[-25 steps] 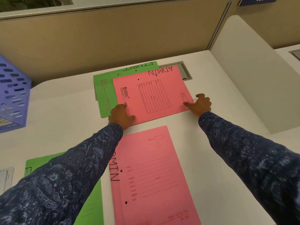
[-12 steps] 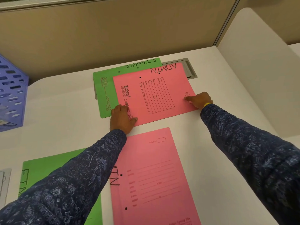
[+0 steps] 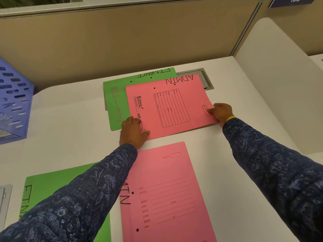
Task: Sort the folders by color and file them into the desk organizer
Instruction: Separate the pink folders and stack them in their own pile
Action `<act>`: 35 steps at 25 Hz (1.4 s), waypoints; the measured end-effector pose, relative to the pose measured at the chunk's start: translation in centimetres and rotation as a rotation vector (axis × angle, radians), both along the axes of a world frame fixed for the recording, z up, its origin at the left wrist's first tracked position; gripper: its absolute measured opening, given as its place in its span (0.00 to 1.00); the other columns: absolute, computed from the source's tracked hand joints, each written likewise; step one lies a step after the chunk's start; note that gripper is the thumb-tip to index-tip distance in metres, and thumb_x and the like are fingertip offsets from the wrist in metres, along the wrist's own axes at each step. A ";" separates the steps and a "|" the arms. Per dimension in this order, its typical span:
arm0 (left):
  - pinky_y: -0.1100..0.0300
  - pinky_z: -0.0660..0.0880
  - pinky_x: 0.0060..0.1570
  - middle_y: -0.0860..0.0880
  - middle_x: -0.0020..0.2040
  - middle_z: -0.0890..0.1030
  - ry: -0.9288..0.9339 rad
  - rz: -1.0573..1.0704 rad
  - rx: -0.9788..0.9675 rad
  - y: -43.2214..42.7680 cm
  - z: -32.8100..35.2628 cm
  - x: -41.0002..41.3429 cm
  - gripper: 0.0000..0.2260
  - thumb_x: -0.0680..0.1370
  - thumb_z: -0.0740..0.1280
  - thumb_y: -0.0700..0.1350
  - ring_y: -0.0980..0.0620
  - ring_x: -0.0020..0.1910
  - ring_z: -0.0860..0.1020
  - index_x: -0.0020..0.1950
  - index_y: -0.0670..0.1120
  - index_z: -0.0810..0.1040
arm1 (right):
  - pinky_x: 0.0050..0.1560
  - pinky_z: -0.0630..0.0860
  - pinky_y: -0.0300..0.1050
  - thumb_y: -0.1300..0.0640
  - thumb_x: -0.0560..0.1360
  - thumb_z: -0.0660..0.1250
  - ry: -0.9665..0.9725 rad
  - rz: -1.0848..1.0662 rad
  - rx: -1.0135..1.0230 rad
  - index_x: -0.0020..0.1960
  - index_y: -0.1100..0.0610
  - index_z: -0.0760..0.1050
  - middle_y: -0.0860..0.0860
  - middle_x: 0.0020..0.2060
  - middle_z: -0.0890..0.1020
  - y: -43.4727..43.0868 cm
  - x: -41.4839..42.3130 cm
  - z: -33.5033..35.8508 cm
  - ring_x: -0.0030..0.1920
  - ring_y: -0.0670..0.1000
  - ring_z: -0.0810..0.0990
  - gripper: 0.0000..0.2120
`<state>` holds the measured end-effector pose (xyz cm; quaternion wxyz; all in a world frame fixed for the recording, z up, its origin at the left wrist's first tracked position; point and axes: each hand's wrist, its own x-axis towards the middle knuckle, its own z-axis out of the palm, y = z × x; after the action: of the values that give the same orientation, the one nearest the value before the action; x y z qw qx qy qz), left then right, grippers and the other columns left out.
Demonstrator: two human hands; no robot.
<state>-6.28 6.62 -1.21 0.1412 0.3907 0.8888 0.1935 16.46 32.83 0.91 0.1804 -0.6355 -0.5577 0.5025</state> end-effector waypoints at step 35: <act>0.50 0.83 0.46 0.38 0.54 0.83 -1.395 0.069 0.240 -29.4 6.2 5.5 0.15 0.80 0.62 0.37 0.43 0.47 0.84 0.67 0.44 0.72 | 0.58 0.75 0.53 0.56 0.79 0.63 0.490 0.087 -0.310 0.66 0.64 0.73 0.59 0.49 0.79 -21.8 10.6 8.5 0.47 0.56 0.77 0.18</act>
<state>-0.73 -22.83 5.03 0.6274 0.1600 0.5755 0.4996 27.11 11.05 9.37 0.1886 -0.4907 -0.4410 0.7274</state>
